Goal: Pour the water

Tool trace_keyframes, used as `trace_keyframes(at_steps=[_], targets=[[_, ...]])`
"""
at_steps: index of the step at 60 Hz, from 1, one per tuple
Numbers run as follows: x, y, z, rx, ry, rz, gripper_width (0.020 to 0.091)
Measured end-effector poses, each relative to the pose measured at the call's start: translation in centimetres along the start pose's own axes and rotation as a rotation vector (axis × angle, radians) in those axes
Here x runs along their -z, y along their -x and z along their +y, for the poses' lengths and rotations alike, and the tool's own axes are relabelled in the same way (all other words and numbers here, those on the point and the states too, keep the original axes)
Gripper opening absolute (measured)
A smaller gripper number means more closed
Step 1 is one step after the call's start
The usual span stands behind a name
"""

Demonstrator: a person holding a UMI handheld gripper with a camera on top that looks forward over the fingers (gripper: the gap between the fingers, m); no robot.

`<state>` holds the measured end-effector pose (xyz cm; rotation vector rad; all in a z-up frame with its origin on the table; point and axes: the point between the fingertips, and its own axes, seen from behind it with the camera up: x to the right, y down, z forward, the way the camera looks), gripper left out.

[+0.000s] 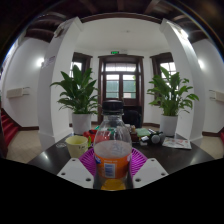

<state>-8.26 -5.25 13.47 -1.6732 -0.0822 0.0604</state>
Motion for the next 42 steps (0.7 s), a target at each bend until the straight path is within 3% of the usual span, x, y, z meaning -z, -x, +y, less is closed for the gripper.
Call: trace_keyframes(at_steps=[19,42], targets=[[-1.1,0.3,-0.5,0.123,0.040,-0.039,0.0386],[-13.0,0.1,-1.3,1.164,0.144,-0.075,0.0386]])
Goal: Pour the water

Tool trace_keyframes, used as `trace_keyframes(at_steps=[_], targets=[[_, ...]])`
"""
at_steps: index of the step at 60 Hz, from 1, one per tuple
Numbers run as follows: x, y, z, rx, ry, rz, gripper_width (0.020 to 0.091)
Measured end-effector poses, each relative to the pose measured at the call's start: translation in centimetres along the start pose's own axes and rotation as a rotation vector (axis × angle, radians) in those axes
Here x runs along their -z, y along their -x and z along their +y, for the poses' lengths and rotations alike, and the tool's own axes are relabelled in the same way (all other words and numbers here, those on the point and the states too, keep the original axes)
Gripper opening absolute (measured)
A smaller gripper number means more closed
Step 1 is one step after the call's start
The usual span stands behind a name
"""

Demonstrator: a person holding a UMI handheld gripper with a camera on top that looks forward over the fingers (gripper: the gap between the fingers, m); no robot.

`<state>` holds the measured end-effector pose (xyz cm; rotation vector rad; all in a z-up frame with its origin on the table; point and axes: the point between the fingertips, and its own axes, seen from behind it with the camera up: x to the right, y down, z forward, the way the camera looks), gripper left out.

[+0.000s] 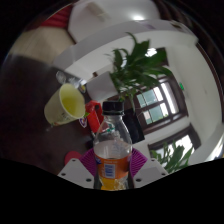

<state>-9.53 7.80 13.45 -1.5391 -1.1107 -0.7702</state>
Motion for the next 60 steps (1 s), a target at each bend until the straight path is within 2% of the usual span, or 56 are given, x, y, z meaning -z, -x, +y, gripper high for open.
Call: trace_keyframes(at_steps=[20,33,51,60], targets=[[-4.4,-1.0,-2.5,0.592,0.019,0.040,0.0392],[-5.4,-1.9,-5.2,0.906,0.003,0.155,0.0389],[-6.0,-1.9,-4.8,0.911,0.009,0.172,0.0390],[-4.6,-3.4,-4.6,0.573,-0.021,0.154,0.0387]])
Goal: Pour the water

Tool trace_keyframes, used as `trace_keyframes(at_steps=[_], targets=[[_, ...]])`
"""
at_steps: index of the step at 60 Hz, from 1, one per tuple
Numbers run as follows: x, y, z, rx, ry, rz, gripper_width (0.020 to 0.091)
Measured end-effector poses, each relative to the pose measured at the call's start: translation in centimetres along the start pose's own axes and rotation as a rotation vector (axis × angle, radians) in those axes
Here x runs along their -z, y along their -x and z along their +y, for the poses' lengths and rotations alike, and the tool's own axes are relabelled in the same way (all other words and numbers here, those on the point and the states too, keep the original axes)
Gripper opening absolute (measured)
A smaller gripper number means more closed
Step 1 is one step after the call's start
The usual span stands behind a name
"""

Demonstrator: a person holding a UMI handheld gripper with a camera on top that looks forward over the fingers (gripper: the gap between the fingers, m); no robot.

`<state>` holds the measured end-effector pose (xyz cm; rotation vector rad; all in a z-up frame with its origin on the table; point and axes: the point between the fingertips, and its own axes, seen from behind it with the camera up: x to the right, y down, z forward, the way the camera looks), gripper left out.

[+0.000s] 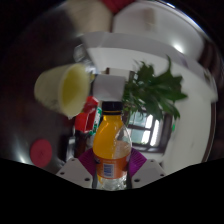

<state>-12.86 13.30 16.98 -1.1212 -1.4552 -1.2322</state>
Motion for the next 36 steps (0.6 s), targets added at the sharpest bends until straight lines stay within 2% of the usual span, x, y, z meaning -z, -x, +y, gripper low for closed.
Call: trace_keyframes(at_steps=[9,10,12,17,18,25,26,36], targets=[[0.8,-0.2,0.9,-0.651,-0.037,-0.132,0.0388],[1.4,0.0,0.4,-0.724,-0.034,-0.118,0.0390],[1.2,-0.4,0.6,-0.856,-0.069,-0.150,0.0387],[1.6,-0.8,1.2,-1.145,-0.103,-0.197,0.0388],[1.6,-0.5,-0.2,-1.200,-0.094,-0.197,0.0390],[1.7,0.4,2.6,-1.483,-0.128,-0.267,0.0388],[1.5,0.6,1.6,-1.515,-0.118,-0.264,0.0389],[0.6,2.5,2.8,-1.686,-0.162,-0.260,0.0388]])
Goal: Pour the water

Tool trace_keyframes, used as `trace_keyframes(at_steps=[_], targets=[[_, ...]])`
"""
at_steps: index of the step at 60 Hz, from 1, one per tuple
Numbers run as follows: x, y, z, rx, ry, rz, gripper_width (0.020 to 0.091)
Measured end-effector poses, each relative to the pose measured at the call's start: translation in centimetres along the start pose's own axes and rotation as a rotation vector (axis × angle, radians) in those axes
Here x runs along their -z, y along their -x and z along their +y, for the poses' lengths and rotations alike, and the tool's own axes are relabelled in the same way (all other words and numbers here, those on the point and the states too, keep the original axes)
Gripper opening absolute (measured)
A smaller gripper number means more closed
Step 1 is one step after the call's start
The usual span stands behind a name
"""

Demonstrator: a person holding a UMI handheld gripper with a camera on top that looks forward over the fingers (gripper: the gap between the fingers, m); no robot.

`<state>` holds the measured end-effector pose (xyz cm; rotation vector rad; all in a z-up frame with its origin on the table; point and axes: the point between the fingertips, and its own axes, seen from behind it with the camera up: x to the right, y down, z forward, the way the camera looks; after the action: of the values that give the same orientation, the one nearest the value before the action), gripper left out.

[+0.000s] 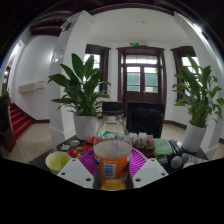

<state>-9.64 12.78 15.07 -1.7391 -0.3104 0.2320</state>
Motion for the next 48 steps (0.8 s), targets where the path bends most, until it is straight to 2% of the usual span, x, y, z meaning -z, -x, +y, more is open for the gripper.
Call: trace_keyframes(at_steps=[8,10,12,14,24,35,38,39,42,44,48], targets=[[-0.1,0.4,1.0,-0.003,-0.029,-0.011,0.0387],[-0.3,0.3,2.0,0.003,-0.021,-0.002,0.0413],[-0.1,0.3,1.3,-0.005,-0.067,0.007,0.0409],[0.2,0.1,1.4,-0.007,-0.077,0.017,0.0410],[0.4,-0.4,1.6,-0.044,-0.078,0.035,0.0412],[0.6,-0.6,2.0,-0.060,-0.045,0.057,0.0531],[0.9,-0.5,2.7,-0.080,-0.008,0.065,0.0624],[1.0,-0.5,2.9,-0.089,0.002,0.067,0.0700],[1.6,-0.3,3.5,-0.113,0.019,0.068,0.0795],[2.4,-0.2,3.8,-0.126,0.025,0.074,0.0816],[4.4,-0.1,4.6,-0.146,0.029,0.096,0.0813]])
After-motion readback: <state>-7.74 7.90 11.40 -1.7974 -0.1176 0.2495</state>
